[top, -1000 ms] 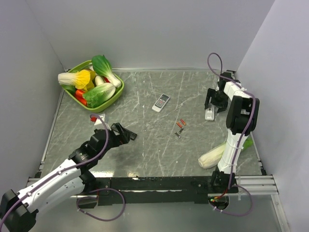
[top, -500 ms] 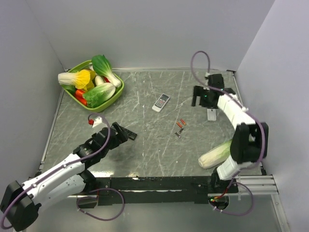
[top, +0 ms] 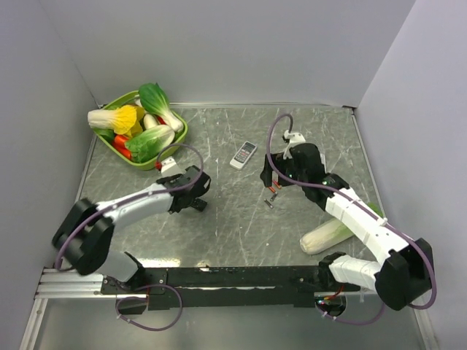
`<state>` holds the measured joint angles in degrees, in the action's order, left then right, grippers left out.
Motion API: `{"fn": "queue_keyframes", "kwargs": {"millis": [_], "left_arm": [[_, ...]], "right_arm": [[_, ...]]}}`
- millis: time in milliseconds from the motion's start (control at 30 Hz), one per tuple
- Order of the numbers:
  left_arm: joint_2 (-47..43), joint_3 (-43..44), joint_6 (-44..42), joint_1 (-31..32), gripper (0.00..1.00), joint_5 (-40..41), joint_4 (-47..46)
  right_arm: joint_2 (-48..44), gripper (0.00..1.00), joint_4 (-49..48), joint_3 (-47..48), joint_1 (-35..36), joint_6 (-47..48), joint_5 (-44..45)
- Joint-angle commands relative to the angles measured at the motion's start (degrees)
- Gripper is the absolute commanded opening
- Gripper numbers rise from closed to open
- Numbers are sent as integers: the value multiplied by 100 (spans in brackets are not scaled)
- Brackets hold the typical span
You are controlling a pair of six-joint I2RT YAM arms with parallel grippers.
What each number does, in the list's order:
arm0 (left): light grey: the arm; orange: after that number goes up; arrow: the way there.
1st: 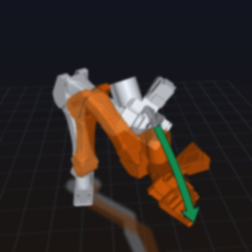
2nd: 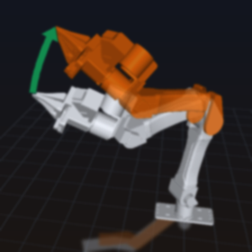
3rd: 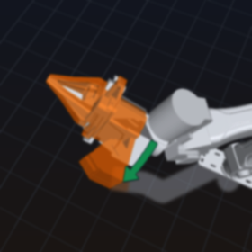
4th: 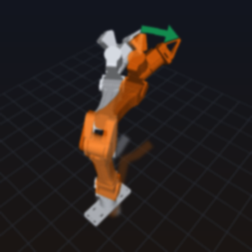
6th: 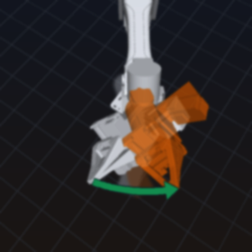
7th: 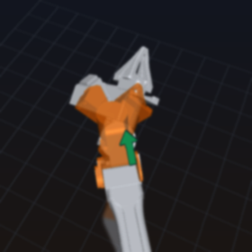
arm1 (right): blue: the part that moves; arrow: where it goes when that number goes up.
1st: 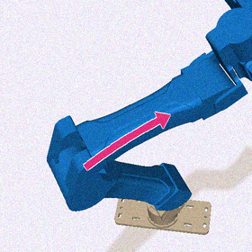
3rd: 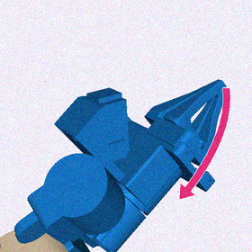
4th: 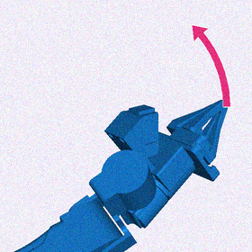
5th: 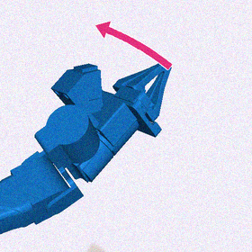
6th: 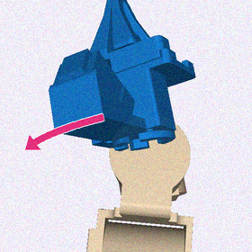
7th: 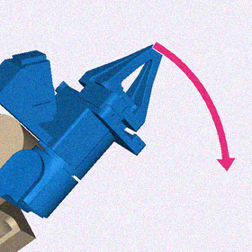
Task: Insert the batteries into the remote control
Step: Pick up the remote control from the center of the board.
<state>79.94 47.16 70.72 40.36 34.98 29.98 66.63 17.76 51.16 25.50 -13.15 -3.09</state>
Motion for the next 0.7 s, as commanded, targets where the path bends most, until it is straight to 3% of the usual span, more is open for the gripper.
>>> {"fn": "queue_keyframes", "kwargs": {"millis": [0, 133, 267, 533, 667], "left_arm": [[854, 689, 118, -19, 99, 413, 938], [1164, 918, 188, -19, 97, 431, 1203], [595, 751, 57, -98, 97, 430, 1054], [-733, 383, -576, -677, 99, 457, 1028], [-1995, 84, -1155, -1056, 99, 334, 835]], "right_arm": [[-378, 99, -650, -421, 297, -127, -25], [-502, 99, -1072, -712, 447, 241, -715], [-151, 99, -1467, -704, 754, 628, -1360], [1939, 98, -2057, 139, 2090, 1929, -1300], [2932, 95, -2285, 666, 2486, 2131, -1185]]}}
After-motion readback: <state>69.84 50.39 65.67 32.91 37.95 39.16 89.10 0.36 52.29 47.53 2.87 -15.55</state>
